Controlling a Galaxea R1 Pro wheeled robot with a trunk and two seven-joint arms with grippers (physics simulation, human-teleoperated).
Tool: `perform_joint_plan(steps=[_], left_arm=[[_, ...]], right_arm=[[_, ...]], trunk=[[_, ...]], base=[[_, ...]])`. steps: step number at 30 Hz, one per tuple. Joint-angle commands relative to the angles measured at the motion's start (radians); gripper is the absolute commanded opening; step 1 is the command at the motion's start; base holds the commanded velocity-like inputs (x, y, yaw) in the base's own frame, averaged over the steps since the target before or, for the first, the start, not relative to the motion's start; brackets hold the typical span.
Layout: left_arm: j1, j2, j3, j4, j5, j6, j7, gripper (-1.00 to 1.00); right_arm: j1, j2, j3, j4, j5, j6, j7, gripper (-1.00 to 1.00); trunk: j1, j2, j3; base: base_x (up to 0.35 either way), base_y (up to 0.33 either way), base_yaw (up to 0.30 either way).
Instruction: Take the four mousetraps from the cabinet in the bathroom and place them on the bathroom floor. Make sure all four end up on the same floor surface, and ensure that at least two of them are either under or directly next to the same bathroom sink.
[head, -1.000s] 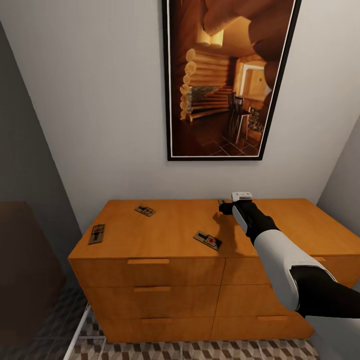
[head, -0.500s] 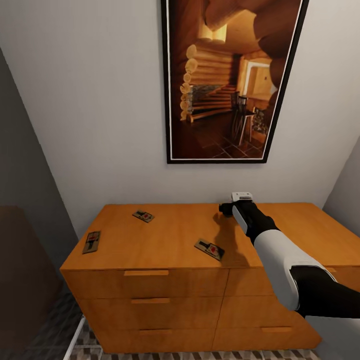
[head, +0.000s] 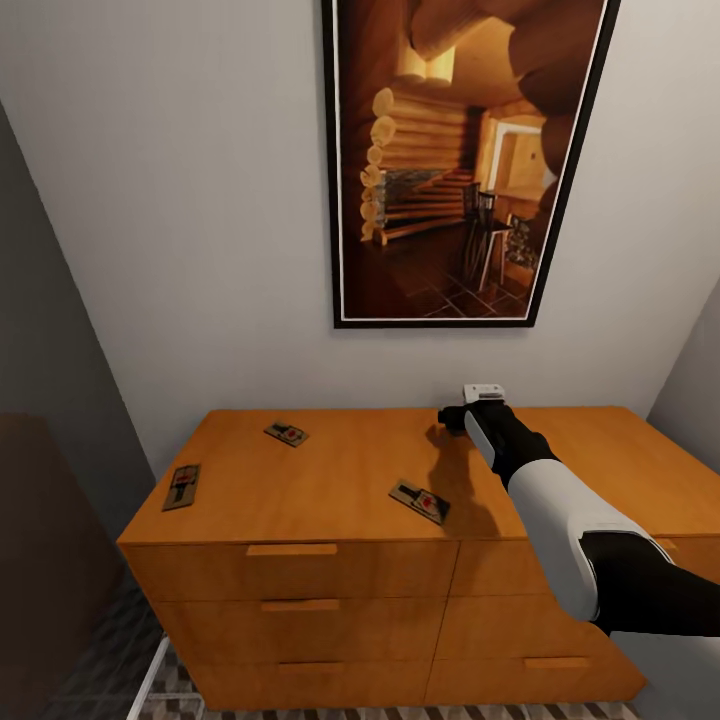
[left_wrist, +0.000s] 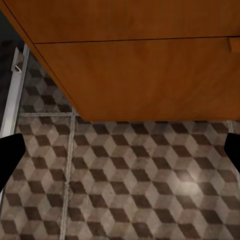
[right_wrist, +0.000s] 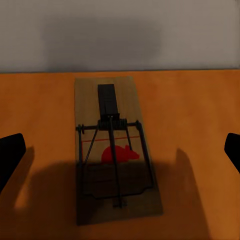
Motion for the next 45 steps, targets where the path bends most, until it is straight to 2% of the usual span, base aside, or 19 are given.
perform_joint_plan(steps=[1,12,36,45], left_arm=[[-0.001,0.0,-0.001,0.001,0.0,-0.003,0.002,1.0],[-0.001,0.0,-0.001,0.001,0.0,-0.003,0.002,1.0],[-0.001,0.0,-0.001,0.001,0.0,-0.003,0.002,1.0],[-0.001,0.0,-0.001,0.001,0.0,-0.003,0.002,1.0]], right_arm=[[0.0,0.001,-0.003,-0.001,0.004,0.005,-0.001,1.0],[0.0,0.001,-0.003,0.002,0.004,0.005,-0.001,1.0],[0.0,0.001,-0.003,0.007,0.005,0.005,-0.001,1.0],[0.0,0.001,-0.003,0.009,0.006,-0.036,-0.001,1.0]], trunk=[[0.0,-0.001,-0.001],[0.0,-0.001,-0.004],[0.0,-0.001,-0.034],[0.0,-0.001,-0.036]], base=[[0.002,0.0,0.0],[0.0,0.0,0.0],[0.0,0.0,0.0],[0.0,0.0,0.0]])
